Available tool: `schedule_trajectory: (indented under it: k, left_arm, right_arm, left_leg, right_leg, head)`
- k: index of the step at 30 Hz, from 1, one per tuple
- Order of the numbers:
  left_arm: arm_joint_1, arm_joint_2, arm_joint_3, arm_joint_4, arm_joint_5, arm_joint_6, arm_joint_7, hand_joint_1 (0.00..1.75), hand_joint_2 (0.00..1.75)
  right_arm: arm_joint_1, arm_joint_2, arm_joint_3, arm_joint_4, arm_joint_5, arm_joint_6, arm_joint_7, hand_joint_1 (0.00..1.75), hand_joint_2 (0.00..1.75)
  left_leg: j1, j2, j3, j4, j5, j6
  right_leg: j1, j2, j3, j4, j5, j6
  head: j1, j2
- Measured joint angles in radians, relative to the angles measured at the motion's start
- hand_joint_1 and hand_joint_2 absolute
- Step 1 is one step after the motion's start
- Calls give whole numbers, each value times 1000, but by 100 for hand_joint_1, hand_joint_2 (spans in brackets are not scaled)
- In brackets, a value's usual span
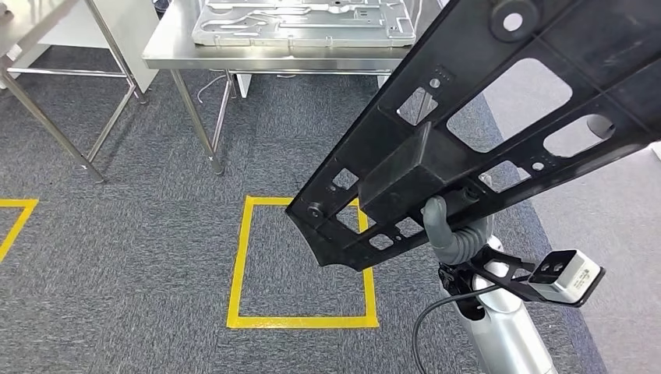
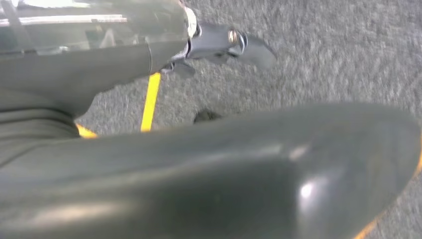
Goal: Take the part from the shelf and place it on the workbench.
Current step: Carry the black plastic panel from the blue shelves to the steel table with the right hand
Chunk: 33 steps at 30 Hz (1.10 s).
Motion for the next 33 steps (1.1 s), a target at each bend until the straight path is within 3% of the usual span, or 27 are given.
schedule_trajectory:
  k: [2,6,8,10,11,12,14,16,18,21,23,26,27,28,29,30,31,32,33]
  left_arm:
    - [-1,0,0,0,0,0,0,0,0]
    - [-2,1,0,0,0,0,0,0,0]
    - [-1,2,0,0,0,0,0,0,0]
    - [0,2,0,0,-1,0,0,0,0]
    - [1,2,0,0,-1,0,0,0,0]
    - [2,3,0,0,-1,0,0,0,0]
    - [2,4,0,0,-1,0,-2,0,0]
    - [2,6,0,0,0,0,-4,0,0]
    - [1,8,0,0,0,0,-5,0,0]
    - [3,7,0,0,0,0,-5,0,0]
    - [3,8,0,0,0,0,-6,0,0]
    - [5,8,0,0,-1,0,-6,0,0]
    - [7,8,0,0,-1,0,-6,0,0]
    - [9,8,0,0,-1,0,-7,0,0]
    - [10,8,0,0,-2,0,-7,0,0]
    - [11,7,0,0,-2,0,-8,0,0]
    - [11,7,0,0,-2,0,-8,0,0]
    - [10,8,0,0,-2,0,-9,0,0]
    - [9,8,0,0,-3,0,-10,0,0]
  right_arm:
    - [-1,1,0,0,0,0,0,175,175]
    - [-1,2,-2,0,2,-1,0,175,175]
    - [-2,5,-2,0,3,-1,0,175,175]
    - [0,6,-2,0,3,0,0,175,175]
    - [1,6,-2,0,3,0,0,175,175]
    - [2,6,-1,0,2,1,0,175,175]
    - [2,7,-1,0,1,4,0,175,175]
    - [1,7,-1,0,-1,7,-1,175,175]
    - [-1,8,-1,0,-3,8,-1,175,175]
    - [-5,8,-2,0,-6,7,0,175,175]
    - [-8,8,-3,0,-8,7,-1,175,175]
    - [-3,9,-4,2,-8,8,-1,175,175]
    - [0,9,-4,3,-8,8,-1,175,175]
    - [1,10,-4,4,-8,9,0,175,175]
    - [1,10,-4,5,-8,9,0,175,175]
    - [1,10,-4,6,-7,9,0,175,175]
    - [1,10,-5,7,-7,9,0,175,175]
    - [2,11,-5,7,-7,8,0,175,175]
    - [3,13,-6,8,-7,8,0,175,175]
  left_leg:
    - [-3,1,1,1,-4,-10]
    - [-2,2,-4,22,-23,-32]
    - [1,0,-49,119,-72,-41]
    - [2,0,-120,251,-119,-47]
    - [3,0,-142,285,-120,-48]
    - [3,0,-147,283,-102,-47]
    - [3,-1,-102,172,-26,-39]
    - [-2,-2,-44,51,16,-26]
    - [-6,-2,-23,6,9,-14]
    - [-2,-4,-4,-7,1,5]
    - [0,-4,12,-10,-7,13]
    - [0,-5,35,-10,-33,14]
    - [0,-6,47,-10,-44,13]
    - [0,-6,62,-10,-56,11]
    - [1,-6,79,-10,-68,8]
    - [0,-6,94,-10,-82,5]
    - [0,-5,108,-11,-95,-1]
    - [0,-4,118,-14,-108,-7]
    - [0,-2,131,-13,-115,-14]
  right_leg:
    - [6,-5,34,-73,17,-12]
    - [3,2,40,-84,17,-36]
    - [1,2,47,-89,15,-48]
    - [4,4,50,-89,8,-53]
    - [6,6,53,-89,5,-54]
    - [7,8,58,-88,1,-54]
    - [8,11,72,-88,-8,-50]
    - [12,13,83,-88,-19,-43]
    - [14,14,86,-86,-23,-31]
    - [11,13,81,-55,-26,-12]
    - [7,12,30,32,-56,-4]
    - [2,11,-95,195,-103,2]
    - [0,10,-116,200,-95,5]
    - [-2,9,-120,171,-71,6]
    - [-3,6,-109,113,-29,7]
    - [-3,3,-94,45,25,4]
    - [0,-1,-80,-9,59,-1]
    - [5,-4,-70,-43,81,-8]
    - [9,-3,-62,-56,82,-17]
  head:
    - [0,0]
    - [0,0]
    - [0,0]
    - [0,0]
    - [0,0]
    - [0,0]
    - [0,0]
    - [0,0]
    - [0,0]
    - [0,0]
    - [0,0]
    - [0,0]
    - [0,0]
    - [0,0]
    - [0,0]
    - [0,0]
    - [0,0]
    - [0,0]
    - [0,0]
